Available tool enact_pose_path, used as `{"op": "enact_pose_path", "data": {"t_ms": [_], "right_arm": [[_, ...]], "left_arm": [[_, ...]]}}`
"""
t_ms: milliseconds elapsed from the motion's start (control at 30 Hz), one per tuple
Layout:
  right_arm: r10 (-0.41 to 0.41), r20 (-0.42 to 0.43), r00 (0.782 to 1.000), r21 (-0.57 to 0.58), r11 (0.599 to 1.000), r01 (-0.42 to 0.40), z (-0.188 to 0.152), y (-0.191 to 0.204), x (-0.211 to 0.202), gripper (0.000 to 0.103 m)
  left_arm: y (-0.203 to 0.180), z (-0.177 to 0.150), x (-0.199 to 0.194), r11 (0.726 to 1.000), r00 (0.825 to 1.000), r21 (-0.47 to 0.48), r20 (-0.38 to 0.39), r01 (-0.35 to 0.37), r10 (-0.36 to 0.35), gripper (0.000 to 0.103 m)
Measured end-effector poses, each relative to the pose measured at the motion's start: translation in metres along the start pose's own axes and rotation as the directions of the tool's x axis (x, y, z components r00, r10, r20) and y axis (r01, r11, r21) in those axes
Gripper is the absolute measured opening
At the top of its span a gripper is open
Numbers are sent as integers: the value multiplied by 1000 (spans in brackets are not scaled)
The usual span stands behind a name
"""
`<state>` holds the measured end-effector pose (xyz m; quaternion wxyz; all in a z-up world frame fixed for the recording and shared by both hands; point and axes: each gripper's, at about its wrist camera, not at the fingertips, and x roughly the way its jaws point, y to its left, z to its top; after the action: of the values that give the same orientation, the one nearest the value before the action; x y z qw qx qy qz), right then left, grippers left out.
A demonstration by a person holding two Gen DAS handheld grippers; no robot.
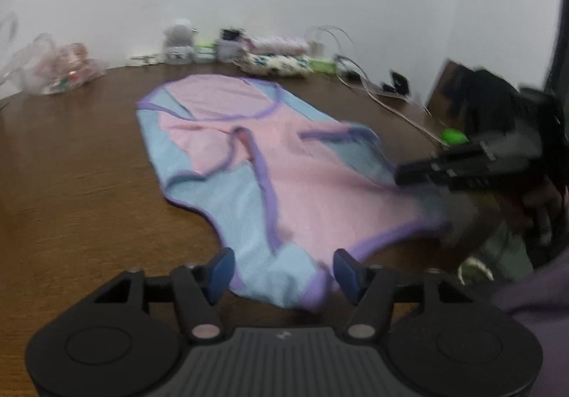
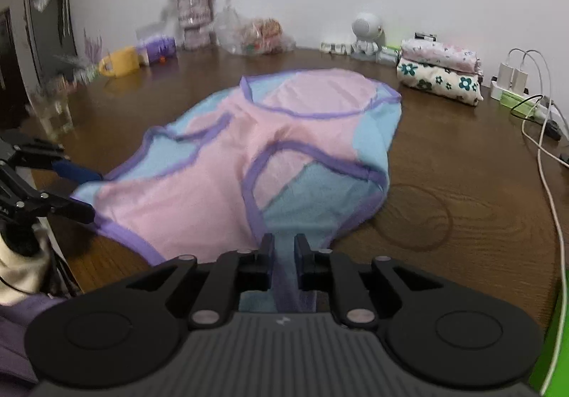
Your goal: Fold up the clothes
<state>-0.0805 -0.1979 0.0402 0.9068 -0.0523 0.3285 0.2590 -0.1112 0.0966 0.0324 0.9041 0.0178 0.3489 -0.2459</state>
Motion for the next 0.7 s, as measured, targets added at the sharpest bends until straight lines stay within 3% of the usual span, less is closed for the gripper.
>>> {"op": "enact_pose_path", "data": {"t_ms": [100, 367, 433, 467, 500, 533, 700], "right_arm": [[13, 7, 1000, 2, 1000, -13, 2, 1, 0, 13], [-30, 45, 999, -23, 999, 31, 6, 11, -11, 14], [-40, 38, 999, -29, 999, 41, 6, 12, -10, 17], [-44, 31, 999, -31, 999, 45, 5, 12, -9, 18], [-48, 24, 999, -34, 998, 49, 5, 13, -7, 18], [-52, 18, 998, -37, 998, 53, 4, 13, -6, 18], [-74, -16, 997, -51, 996, 73, 1, 16, 1, 17]], "left_arm": [[4, 1, 7, 999, 998, -8, -42, -39, 38, 61], [15, 20, 23, 988, 994, -112, -24, -110, 108, 60], [17, 24, 27, 982, 991, -132, -20, -133, 131, 54], [16, 25, 31, 980, 988, -130, -18, -153, 152, 44], [15, 26, 35, 976, 985, -128, -15, -174, 174, 20], [14, 28, 39, 973, 981, -126, -13, -195, 195, 6], [8, 19, 30, 967, 974, -119, -15, -225, 225, 1]]}}
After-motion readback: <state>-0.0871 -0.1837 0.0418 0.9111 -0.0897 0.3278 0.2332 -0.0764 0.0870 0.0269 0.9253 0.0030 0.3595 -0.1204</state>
